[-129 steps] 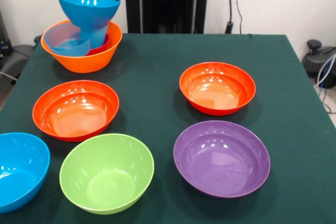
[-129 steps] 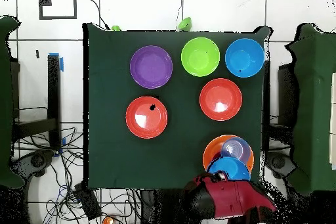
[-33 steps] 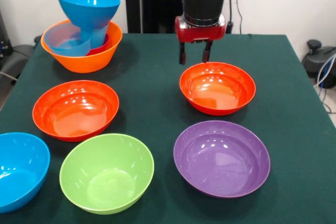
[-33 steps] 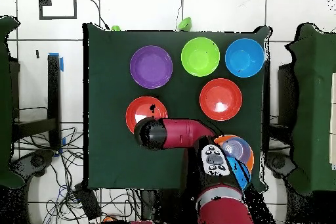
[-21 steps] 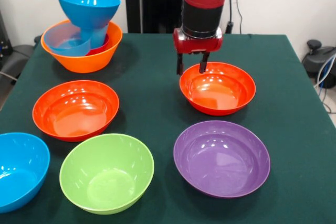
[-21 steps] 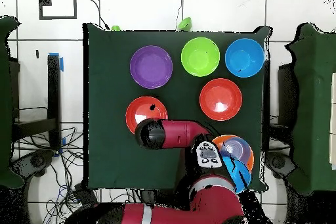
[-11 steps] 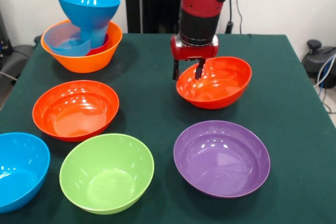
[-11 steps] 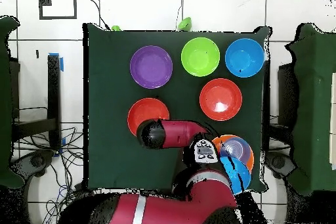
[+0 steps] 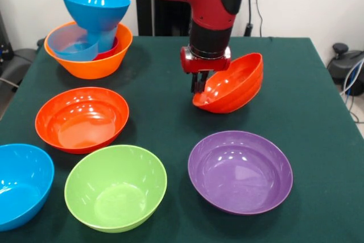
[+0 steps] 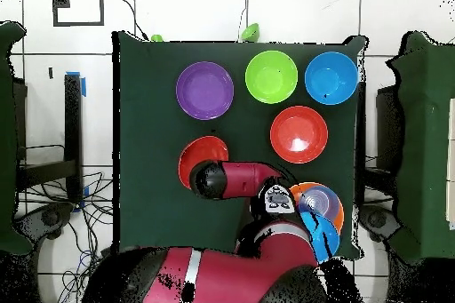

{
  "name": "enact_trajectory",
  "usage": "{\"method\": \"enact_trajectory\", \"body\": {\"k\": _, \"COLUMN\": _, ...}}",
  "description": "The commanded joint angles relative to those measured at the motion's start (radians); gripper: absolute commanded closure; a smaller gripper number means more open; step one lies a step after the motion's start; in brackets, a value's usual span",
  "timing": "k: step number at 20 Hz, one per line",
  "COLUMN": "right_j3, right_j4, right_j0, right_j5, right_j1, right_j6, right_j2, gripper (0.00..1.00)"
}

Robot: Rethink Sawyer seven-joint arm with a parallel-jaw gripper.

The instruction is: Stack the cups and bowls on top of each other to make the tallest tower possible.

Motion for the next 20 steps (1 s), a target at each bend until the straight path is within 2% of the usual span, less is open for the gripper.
{"method": "enact_trajectory", "body": {"k": 1, "right_j3": -0.064, "right_j4": -0.036, "right_j0": -0.015, "right_j5": -0.075, "right_j1": 0.031, "right_j6": 0.080, "right_j2": 0.094, "gripper": 1.00}}
{"method": "enact_trajectory", "body": {"k": 14, "right_j3": -0.046, "right_j4": -0.035, "right_j0": -0.008, "right_j5": -0.059, "right_j1": 0.011, "right_j6": 0.087, "right_j2": 0.077, "gripper": 1.00}}
{"method": "enact_trajectory", "body": {"k": 15, "right_j3": -0.047, "right_j4": -0.036, "right_j0": -0.008, "right_j5": -0.055, "right_j1": 0.011, "right_j6": 0.083, "right_j2": 0.080, "gripper": 0.00}}
{"method": "enact_trajectory", "body": {"k": 20, "right_j3": -0.042, "right_j4": -0.036, "right_j0": -0.025, "right_j5": -0.075, "right_j1": 0.010, "right_j6": 0.079, "right_j2": 0.104, "gripper": 0.00}}
